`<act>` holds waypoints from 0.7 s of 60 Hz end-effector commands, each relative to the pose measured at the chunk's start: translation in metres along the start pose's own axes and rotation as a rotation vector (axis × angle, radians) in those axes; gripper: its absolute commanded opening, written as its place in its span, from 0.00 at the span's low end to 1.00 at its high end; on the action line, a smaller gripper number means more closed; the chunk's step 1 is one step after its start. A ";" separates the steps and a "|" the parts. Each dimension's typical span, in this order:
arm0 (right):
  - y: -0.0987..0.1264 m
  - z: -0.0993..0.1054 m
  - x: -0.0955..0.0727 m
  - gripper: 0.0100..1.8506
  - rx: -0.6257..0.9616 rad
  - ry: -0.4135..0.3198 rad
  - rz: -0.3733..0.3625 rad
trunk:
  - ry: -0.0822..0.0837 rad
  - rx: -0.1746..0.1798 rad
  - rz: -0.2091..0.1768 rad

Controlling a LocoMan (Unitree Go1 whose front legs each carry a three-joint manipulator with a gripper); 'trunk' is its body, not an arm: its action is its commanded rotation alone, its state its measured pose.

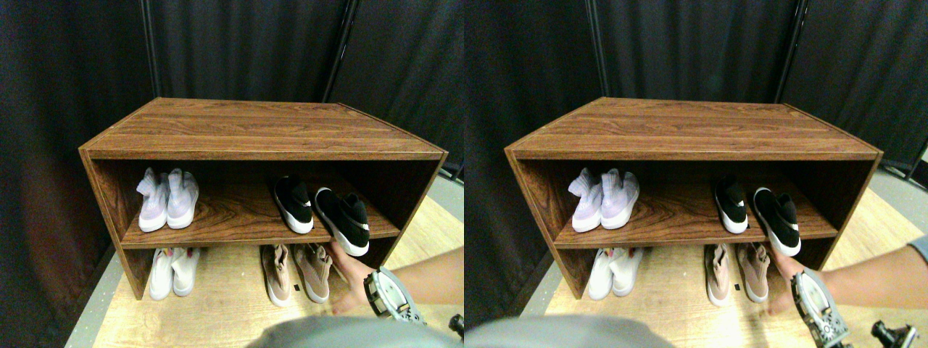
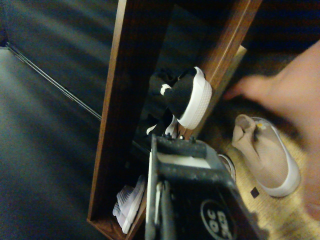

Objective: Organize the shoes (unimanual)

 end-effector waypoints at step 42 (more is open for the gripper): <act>0.013 0.008 0.030 0.77 -0.003 -0.007 0.026 | 0.019 -0.014 0.013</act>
